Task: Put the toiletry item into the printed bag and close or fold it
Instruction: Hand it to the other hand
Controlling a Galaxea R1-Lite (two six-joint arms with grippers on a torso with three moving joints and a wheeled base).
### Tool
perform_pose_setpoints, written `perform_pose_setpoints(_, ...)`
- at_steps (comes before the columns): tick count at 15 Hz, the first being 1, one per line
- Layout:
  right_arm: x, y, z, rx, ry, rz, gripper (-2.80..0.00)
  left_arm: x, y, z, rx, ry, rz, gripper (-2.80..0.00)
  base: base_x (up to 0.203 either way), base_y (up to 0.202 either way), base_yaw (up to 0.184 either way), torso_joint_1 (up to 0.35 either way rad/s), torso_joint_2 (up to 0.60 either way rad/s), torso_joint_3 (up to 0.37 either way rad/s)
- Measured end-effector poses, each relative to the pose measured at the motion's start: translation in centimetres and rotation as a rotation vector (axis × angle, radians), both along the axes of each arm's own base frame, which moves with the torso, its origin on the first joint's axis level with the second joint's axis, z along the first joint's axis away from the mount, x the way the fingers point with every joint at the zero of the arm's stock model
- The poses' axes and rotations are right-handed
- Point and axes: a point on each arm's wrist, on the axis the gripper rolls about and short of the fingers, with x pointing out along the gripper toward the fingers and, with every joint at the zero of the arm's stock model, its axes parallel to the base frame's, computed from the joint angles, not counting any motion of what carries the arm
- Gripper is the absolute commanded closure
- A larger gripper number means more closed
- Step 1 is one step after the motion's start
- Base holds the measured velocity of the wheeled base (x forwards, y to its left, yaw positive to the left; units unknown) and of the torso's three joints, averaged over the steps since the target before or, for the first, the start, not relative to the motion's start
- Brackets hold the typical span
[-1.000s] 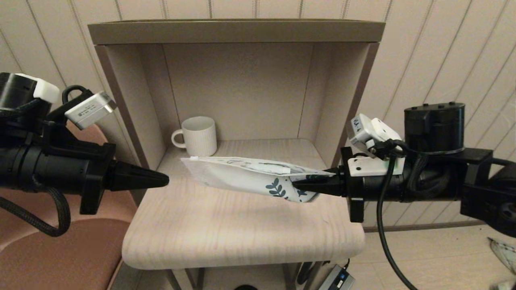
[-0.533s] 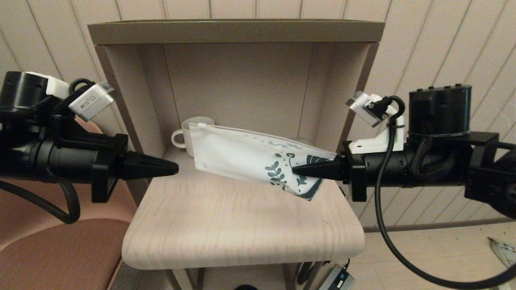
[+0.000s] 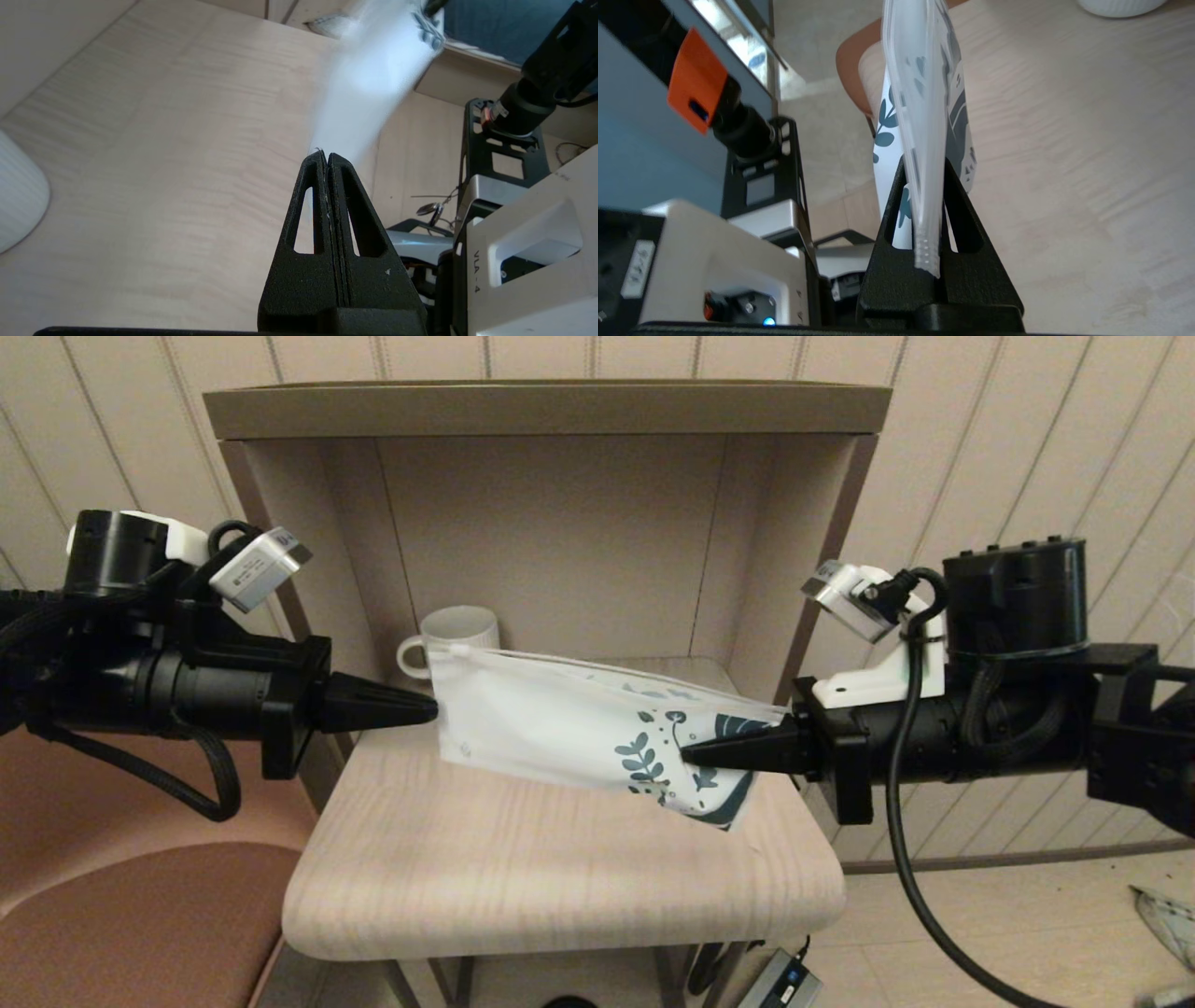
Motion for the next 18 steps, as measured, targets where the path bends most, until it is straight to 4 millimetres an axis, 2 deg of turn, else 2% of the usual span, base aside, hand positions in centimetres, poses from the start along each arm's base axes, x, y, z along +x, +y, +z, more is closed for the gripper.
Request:
perform_pose_setpoints(6,-1.1,-0.1,-0.4,-0.024,-0.028,0.027,0.0,1.0,-0.2,-0.1,-0.035,0.015,-0.052,0.0,0.0,0.0,0.0,0.0,0.0,0.0)
perform_pose_setpoints(7,-1.1,-0.1,-0.4,-0.023,-0.031,0.027,0.0,1.1,-0.3,-0.2,-0.037,0.019,-0.056,-2.8,0.0,0.0,0.0,0.0,0.0,0.0)
perform_pose_setpoints(13,-1.3,0.1,-0.1,-0.02,-0.041,0.037,0.0,1.1,-0.3,-0.4,-0.082,0.03,-0.126,-2.8,0.0,0.0,0.0,0.0,0.0,0.0)
perform_pose_setpoints(18,-2.0,-0.1,-0.1,-0.021,-0.054,0.045,0.0,1.5,0.2,-0.3,-0.084,0.024,-0.111,-2.8,0.0,0.0,0.0,0.0,0.0,0.0)
